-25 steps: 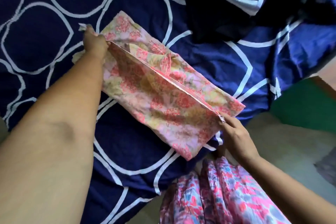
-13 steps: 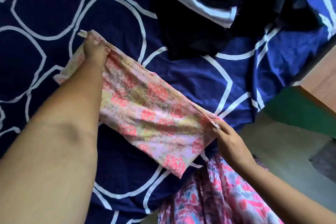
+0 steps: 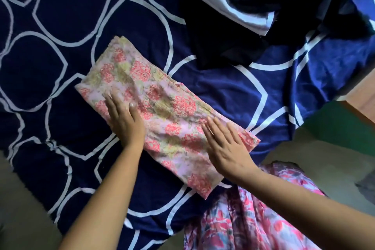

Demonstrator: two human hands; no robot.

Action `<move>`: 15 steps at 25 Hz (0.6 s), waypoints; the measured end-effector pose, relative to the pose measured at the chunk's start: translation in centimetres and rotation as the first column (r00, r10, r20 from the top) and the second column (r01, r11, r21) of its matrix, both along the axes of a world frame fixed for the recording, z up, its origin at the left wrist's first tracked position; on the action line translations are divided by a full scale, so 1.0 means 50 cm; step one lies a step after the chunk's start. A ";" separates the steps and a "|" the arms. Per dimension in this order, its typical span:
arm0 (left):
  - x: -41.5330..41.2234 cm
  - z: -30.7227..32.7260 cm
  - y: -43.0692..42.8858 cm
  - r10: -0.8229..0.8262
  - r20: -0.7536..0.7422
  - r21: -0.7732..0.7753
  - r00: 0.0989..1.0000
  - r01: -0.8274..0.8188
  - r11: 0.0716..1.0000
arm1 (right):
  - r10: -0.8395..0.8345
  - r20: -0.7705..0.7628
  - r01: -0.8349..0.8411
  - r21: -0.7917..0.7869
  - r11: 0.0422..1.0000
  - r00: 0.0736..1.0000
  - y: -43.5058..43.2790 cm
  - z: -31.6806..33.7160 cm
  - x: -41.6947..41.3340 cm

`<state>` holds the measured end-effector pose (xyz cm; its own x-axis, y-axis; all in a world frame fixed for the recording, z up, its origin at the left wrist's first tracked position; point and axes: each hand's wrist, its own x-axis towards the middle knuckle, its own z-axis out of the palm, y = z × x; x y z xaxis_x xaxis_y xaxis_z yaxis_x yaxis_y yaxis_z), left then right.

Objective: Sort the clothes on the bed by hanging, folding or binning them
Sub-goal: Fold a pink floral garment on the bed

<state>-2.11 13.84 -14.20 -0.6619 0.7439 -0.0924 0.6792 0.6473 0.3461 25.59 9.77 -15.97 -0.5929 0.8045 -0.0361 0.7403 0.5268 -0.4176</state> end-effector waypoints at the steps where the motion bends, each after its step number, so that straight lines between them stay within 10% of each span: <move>1: 0.006 -0.010 -0.034 -0.019 -0.011 -0.082 1.000 0.018 0.996 | 0.098 0.019 -0.098 -0.018 0.995 0.995 0.013 -0.008 -0.026; 5: -0.017 -0.054 -0.099 -0.327 -0.016 -0.361 0.945 0.299 0.883 | 0.356 0.114 -0.357 -0.008 0.934 0.928 0.070 -0.079 -0.036; 10: -0.086 -0.077 -0.041 -0.312 -0.001 -0.498 0.950 0.270 0.824 | 0.174 0.202 -0.182 0.021 0.983 0.964 0.089 -0.109 0.058; 15: -0.020 -0.051 -0.064 -0.153 -0.044 -0.254 0.987 0.138 0.957 | -0.045 0.233 0.038 0.035 0.999 0.971 0.059 -0.098 0.074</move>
<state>-3.09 10.65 -16.73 -0.5585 0.7912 -0.2494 0.7875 0.6001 0.1405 29.26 12.71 -20.86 -0.5367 0.8312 -0.1454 0.8372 0.5030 -0.2148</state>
